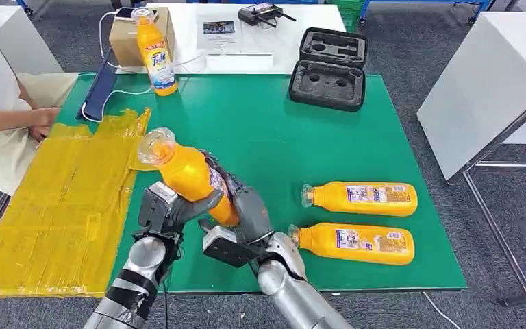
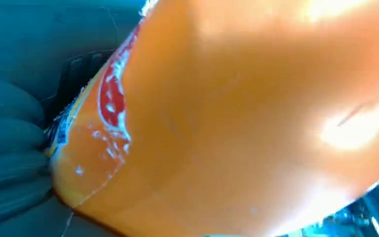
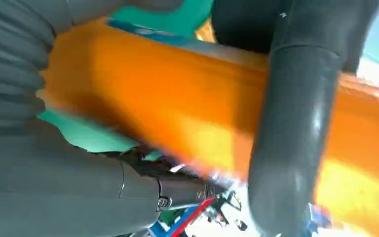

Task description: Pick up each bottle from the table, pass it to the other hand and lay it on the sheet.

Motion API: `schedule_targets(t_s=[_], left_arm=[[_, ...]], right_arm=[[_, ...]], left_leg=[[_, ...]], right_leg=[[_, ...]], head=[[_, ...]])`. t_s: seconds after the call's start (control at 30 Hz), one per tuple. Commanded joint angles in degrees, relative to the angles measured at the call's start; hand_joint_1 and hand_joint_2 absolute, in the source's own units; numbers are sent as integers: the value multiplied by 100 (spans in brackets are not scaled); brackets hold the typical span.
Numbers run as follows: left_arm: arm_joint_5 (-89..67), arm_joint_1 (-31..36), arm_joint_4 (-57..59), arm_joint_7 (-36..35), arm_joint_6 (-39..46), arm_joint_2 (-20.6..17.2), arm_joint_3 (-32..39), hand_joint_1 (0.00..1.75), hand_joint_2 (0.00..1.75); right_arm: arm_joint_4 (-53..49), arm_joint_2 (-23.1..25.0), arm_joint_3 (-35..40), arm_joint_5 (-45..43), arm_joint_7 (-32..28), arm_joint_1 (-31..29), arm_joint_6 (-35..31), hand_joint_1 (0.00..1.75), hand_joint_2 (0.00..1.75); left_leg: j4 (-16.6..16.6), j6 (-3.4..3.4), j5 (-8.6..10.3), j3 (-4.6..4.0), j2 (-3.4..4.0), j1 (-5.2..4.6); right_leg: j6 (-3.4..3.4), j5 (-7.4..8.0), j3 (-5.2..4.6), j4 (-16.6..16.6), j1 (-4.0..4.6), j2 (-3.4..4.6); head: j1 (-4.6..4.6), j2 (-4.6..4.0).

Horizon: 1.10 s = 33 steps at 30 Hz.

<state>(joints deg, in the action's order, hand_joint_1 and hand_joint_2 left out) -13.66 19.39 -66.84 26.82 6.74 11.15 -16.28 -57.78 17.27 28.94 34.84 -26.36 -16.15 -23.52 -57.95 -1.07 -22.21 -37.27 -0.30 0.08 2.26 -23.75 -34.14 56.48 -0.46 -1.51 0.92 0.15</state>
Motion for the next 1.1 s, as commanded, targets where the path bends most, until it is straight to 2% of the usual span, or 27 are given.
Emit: schedule_targets(t_s=[0.03, 0.1, 0.13, 0.3, 0.43, 0.53, 0.57, 0.6, 0.63, 0.67, 0.7, 0.73, 0.87, 0.9, 0.93, 0.97, 1.0, 1.03, 1.07, 1.1], left_arm=[[-1256, 326, -169, -208, 1446, -159, 274, 175, 175], [-1456, 401, -135, -242, 1635, -212, 371, 175, 175], [-1933, 433, -107, -266, 2151, -234, 429, 175, 175], [-3308, 469, 3, -551, 3231, -331, 571, 175, 175], [-6364, 559, 7, -1219, 3326, -378, 1283, 175, 175], [-6987, 630, 110, -1339, 3326, -464, 1370, 175, 175], [-7634, 648, 106, -1791, 3326, -647, 1204, 175, 175], [-7634, 797, 207, -2679, 3326, -1420, 239, 175, 175], [-7634, 1284, 703, -4155, 3326, -2254, -1457, 175, 175], [-7634, 1640, 1513, -4726, 3326, -2419, -2326, 175, 175], [-7634, 1623, 1495, -4757, 3326, -2455, -2348, 175, 175], [-7634, 1623, 1495, -4757, 3326, -2455, -2348, 175, 175], [-7634, 1600, 1631, -4763, 3326, -2467, -2349, 175, 175], [-7634, 1600, 1631, -4763, 3326, -2467, -2349, 175, 175], [-7634, 1598, 1911, -4689, 3326, -2366, -2231, 175, 175], [-7634, 1725, 2586, -4710, 3326, -2294, -2237, 175, 175], [-7634, 1819, 3034, -4668, 3326, -2175, -2143, 175, 175], [-7478, 1924, 2909, -4633, 3024, -2188, -2199, 175, 175], [-7541, 1839, 3271, -4621, 3326, -2160, -2093, 175, 175], [-7634, 1959, 3729, -4485, 3326, -2051, -1855, 175, 175]], right_arm=[[-2516, -655, -83, -137, -98, 872, -7, 0, 175], [-2729, -681, -113, -316, -168, 933, 0, 0, 175], [-2840, -686, -133, -360, -223, 967, -46, 0, 175], [-2944, -734, -139, -451, -300, 963, -128, 0, 175], [-3083, -799, -114, -606, -458, 916, -192, 0, 175], [-3179, -833, -109, -642, -473, 904, -212, 0, 175], [-3224, -855, -96, -720, -518, 884, -231, 0, 175], [-3268, -881, -92, -785, -556, 860, -255, 0, 175], [-3342, -907, -98, -864, -586, 844, -283, 0, 175], [-3436, -903, -136, -1115, -658, 855, -264, 0, 175], [-3501, -932, -170, -1154, -645, 848, -245, 0, 175], [-3501, -932, -170, -1154, -645, 848, -245, 0, 175], [-3549, -897, -197, -1265, -598, 864, -148, 0, 175], [-3549, -897, -197, -1265, -598, 864, -148, 0, 175], [-3651, -899, -247, -1521, -674, 909, -87, 0, 175], [-3879, -880, -382, -2050, -776, 993, 33, 0, 175], [-4043, -872, -489, -2320, -844, 1046, 86, 0, 175], [-4241, -925, -552, -2460, -827, 1056, 96, 0, 175], [-4329, -913, -593, -2479, -827, 1106, 105, 0, 175], [-4539, -920, -680, -2539, -826, 1146, 122, 0, 175]], left_leg=[[-3, 8, -10, 6, -5, 1], [-6, 11, -20, 30, -11, 2], [-2, 9, -11, 14, -10, 0], [2, 10, -10, 19, 4, 2], [4, 12, -14, 31, 13, 1], [1, 14, -20, 40, 19, 1], [3, 11, -10, 21, 10, 3], [2, 13, -16, 35, 15, 1], [3, 14, -20, 42, 18, 1], [4, 16, -9, 24, 14, 2], [6, 20, -2, 28, -32, 4], [5, 13, 3, 14, -25, 2], [5, 27, -22, 67, 31, 7], [4, 20, -20, 58, 4, 6], [2, 17, -19, 53, 8, 5], [3, 16, 2, 13, 0, 11], [5, 16, -4, 24, 10, 6], [7, 19, -14, 47, 29, 3], [0, 20, -5, 18, 12, 4], [-2, 23, -15, 40, 12, 5]], right_leg=[[-3, -8, 10, 1, 1, 0], [-8, -20, 34, 3, 1, -1], [-7, -11, 16, 1, -1, -2], [-6, -7, 18, -4, 1, 7], [-7, -10, 28, -6, 0, 17], [-9, -14, 36, -3, -1, 26], [-5, -6, 20, -5, 2, 12], [-9, -12, 31, -2, 0, 21], [-10, -14, 37, -3, 0, 24], [-10, -7, 18, 0, 1, 15], [-14, -17, 36, 3, 3, -28], [-7, -10, 9, 1, 0, -26], [-21, -17, 41, 3, 4, 44], [-14, -21, 50, -1, 4, 16], [-10, -19, 43, 0, 2, 19], [-8, -5, 4, 2, 7, 15], [-9, -9, 13, 3, 1, 27], [-11, -13, 36, 2, -3, 47], [-7, -5, 9, 8, 1, 23], [-10, -15, 32, 9, 1, 27]], head=[[2, 0], [-2, 0], [2, 0], [0, 0], [0, 0], [0, 0], [0, 0], [2, 0], [0, 0], [0, 0], [-2, 0], [0, 0], [7, 0], [2, 0], [-4, 0], [-7, 0], [-4, 0], [2, 0], [0, 0], [2, 0]])
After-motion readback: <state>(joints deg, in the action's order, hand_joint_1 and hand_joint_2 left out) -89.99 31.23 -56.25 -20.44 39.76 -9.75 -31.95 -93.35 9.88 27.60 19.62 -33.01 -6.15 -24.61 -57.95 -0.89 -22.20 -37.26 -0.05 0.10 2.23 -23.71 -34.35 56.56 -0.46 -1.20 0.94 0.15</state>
